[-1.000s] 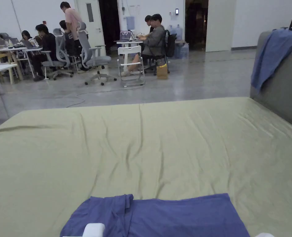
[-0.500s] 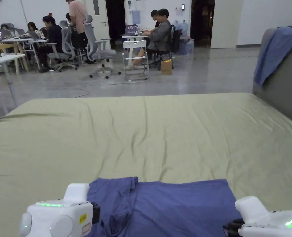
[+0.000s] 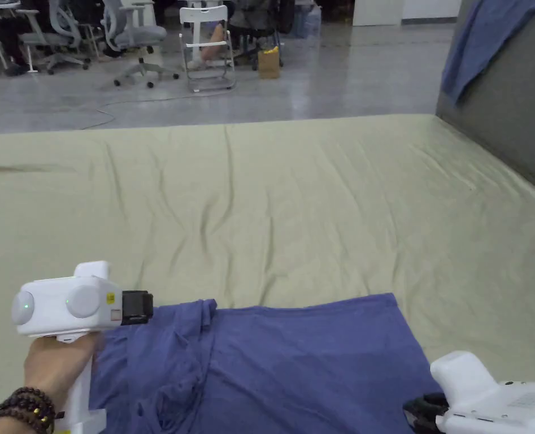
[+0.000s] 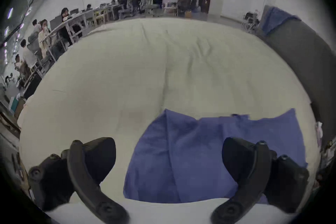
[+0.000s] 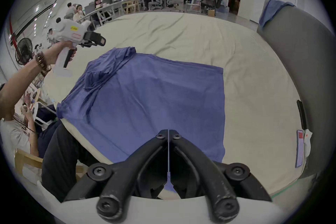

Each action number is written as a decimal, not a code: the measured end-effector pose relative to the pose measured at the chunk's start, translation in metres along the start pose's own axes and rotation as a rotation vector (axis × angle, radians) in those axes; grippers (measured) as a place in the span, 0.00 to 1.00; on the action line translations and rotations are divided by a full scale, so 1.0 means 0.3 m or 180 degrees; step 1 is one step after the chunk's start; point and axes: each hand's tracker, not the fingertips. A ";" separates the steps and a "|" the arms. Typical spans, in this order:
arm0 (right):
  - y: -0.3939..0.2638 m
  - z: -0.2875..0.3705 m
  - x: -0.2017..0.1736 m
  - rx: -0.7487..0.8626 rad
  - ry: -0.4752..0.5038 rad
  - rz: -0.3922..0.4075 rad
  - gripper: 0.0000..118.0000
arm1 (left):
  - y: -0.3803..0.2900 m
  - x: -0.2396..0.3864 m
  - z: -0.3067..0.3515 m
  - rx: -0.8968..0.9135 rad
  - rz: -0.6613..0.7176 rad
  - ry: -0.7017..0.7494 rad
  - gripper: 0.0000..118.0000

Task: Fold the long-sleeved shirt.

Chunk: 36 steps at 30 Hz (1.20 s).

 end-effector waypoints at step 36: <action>0.248 -0.115 0.325 0.0260 -0.0175 -0.0494 0.00 | -0.290 0.003 0.561 0.0676 -0.0289 -0.0408 0.00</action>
